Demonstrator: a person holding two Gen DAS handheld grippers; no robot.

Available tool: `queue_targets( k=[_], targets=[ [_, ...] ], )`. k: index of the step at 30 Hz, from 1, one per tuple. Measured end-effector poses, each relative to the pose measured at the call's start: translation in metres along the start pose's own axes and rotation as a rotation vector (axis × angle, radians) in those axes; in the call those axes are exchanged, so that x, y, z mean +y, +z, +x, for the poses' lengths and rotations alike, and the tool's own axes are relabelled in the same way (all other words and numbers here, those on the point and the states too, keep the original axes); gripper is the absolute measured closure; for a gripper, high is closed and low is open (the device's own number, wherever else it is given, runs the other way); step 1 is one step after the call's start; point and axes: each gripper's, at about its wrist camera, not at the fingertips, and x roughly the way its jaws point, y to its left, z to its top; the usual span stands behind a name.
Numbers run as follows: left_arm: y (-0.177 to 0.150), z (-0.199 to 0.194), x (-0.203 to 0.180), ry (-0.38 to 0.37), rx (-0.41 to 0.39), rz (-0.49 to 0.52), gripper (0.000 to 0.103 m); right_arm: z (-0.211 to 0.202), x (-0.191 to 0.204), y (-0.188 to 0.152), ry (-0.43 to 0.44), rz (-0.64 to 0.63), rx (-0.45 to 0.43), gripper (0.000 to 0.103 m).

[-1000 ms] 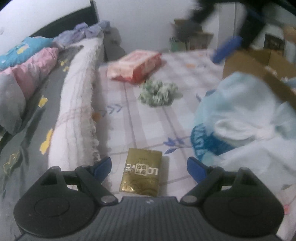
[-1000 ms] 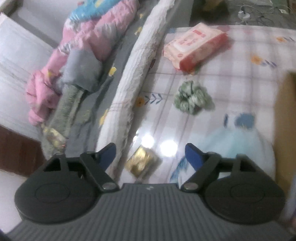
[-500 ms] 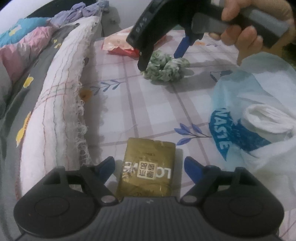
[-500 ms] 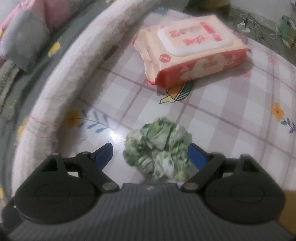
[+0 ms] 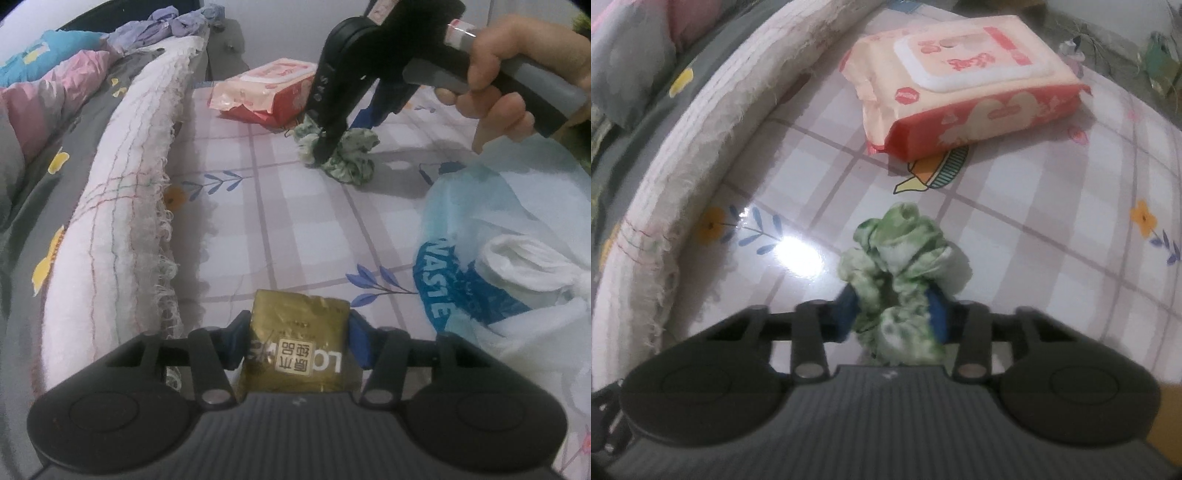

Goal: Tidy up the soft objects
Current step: 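Carry the scrunchie with the right gripper into the box while the left gripper carries the gold packet there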

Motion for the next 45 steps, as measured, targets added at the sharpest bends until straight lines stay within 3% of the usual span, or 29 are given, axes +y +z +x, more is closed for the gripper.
queue_targets(
  k=[6, 11, 16, 23, 28, 33, 39, 45],
  targets=[
    [0.001, -0.028, -0.003, -0.007, -0.048, -0.009, 0.049, -0.051, -0.009, -0.018, 0.064, 0.051, -0.068, 0.079],
    [0.002, -0.065, -0.012, -0.039, -0.111, -0.023, 0.049, -0.119, -0.023, -0.057, 0.12, 0.09, -0.158, 0.079],
    [0.007, -0.101, -0.034, -0.134, -0.186, -0.012, 0.048, -0.204, -0.054, -0.131, 0.164, 0.167, -0.273, 0.079],
    [0.016, -0.13, -0.089, -0.262, -0.245, 0.063, 0.048, -0.298, -0.116, -0.267, 0.113, 0.305, -0.406, 0.077],
    [0.019, -0.134, -0.129, -0.339, -0.25, 0.098, 0.048, -0.302, -0.157, -0.343, 0.028, 0.418, -0.38, 0.077],
    [0.027, -0.134, -0.171, -0.421, -0.228, 0.16, 0.048, -0.278, -0.192, -0.392, -0.062, 0.496, -0.312, 0.076],
    [0.05, -0.13, -0.244, -0.537, -0.178, 0.32, 0.048, -0.271, -0.219, -0.417, -0.035, 0.568, -0.341, 0.076],
    [0.062, -0.099, -0.324, -0.61, -0.057, 0.444, 0.048, -0.283, -0.236, -0.416, -0.023, 0.594, -0.402, 0.076]
  ],
)
